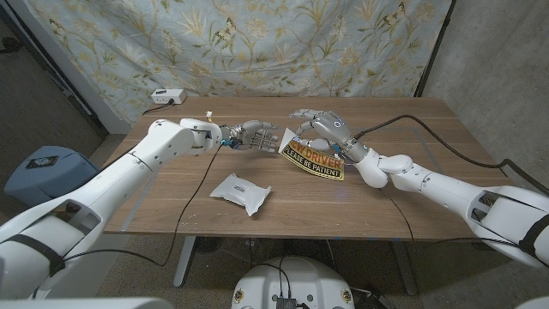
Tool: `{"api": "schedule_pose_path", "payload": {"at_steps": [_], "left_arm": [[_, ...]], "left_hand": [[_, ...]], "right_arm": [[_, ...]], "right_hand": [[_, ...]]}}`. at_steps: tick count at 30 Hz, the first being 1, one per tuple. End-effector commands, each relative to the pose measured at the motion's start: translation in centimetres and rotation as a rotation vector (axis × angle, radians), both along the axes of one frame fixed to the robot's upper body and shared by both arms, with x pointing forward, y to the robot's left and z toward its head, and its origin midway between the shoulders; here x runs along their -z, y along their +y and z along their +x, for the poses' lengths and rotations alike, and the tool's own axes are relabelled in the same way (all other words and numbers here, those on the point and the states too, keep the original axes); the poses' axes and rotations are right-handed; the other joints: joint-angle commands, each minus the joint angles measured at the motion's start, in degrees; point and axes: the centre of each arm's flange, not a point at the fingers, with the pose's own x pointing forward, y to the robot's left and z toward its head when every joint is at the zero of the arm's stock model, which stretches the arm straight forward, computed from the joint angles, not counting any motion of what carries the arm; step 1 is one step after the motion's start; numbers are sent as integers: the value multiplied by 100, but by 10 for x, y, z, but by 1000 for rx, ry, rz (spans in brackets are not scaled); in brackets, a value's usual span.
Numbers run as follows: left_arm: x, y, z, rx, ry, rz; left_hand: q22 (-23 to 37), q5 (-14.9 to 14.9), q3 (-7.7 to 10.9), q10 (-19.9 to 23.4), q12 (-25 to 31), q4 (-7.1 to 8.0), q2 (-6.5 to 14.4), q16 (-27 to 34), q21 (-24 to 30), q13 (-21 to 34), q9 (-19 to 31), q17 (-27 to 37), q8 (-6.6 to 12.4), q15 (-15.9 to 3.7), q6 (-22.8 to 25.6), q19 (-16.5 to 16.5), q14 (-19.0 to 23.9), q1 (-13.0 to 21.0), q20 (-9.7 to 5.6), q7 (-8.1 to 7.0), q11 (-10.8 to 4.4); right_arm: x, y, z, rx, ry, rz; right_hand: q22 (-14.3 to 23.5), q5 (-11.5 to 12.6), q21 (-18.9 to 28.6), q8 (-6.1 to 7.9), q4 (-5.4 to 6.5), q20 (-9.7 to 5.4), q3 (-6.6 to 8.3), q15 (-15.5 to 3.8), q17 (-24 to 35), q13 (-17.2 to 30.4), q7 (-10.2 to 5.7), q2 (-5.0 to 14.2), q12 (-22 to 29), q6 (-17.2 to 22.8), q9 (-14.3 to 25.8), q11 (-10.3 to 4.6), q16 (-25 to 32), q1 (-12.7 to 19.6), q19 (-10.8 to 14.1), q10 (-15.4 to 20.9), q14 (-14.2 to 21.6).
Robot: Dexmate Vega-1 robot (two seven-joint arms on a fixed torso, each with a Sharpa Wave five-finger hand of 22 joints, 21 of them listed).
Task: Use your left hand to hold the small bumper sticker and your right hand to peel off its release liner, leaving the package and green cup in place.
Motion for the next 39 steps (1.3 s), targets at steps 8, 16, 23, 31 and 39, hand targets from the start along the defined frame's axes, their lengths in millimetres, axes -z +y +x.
{"api": "schedule_pose_path", "payload": {"at_steps": [8, 16, 23, 31, 39], "left_arm": [[-10, -9, -4, 30, -6, 60], [-12, -15, -4, 44, -2, 101], [-12, -21, -2, 69, 12, 137], [-9, -26, 1, 79, 36, 173], [-8, -28, 6, 71, 50, 202]], "left_hand": [[8, -61, -47, -182, -63, -21, -17, -24, -55, 55, 80, -3, -116, 123, -243, -113, -143, -155, 91, 76, 122], [6, -106, -62, -335, -108, -49, -30, -38, -87, 91, 131, -3, -208, 261, -412, -185, -287, -247, 161, 125, 266], [5, -135, -63, -421, -127, -87, -49, -34, -101, 118, 166, -7, -276, 343, -534, -211, -339, -285, 196, 137, 321], [5, -153, -48, -508, -147, -113, -36, -36, -120, 140, 191, -6, -355, 402, -686, -254, -395, -303, 235, 187, 411], [6, -156, -11, -542, -148, -160, -14, -33, -129, 156, 208, -10, -375, 429, -705, -273, -421, -260, 266, 228, 454]], "right_arm": [[4, 10, 1, -27, 8, -14], [4, 14, 2, -35, 7, -22], [2, 15, 2, -41, 1, -20], [1, 15, 1, -45, -4, -17], [1, 18, 0, -50, -4, -14]], "right_hand": [[12, 32, -13, 33, 23, -10, 47, -681, 24, 7, -14, 11, -17, -9, 18, 13, -8, 40, -13, 46, 8], [12, 18, -15, 31, 25, -13, 30, -688, 39, 7, -15, 32, -20, -14, 9, 18, 3, 52, -19, 41, -2], [12, 6, -14, 33, 23, -12, 10, -676, 47, 8, -28, 30, -20, -16, 4, 18, 13, 57, -18, 45, 0], [12, -6, -11, 47, 22, -8, -3, -675, 52, 9, -37, 29, -27, -31, 8, -63, 12, 63, -16, 35, 4], [12, -19, -12, 55, 35, -7, -23, -688, 65, 9, -40, 45, -27, -35, 10, -16, 20, 53, -18, 36, -5]]}}
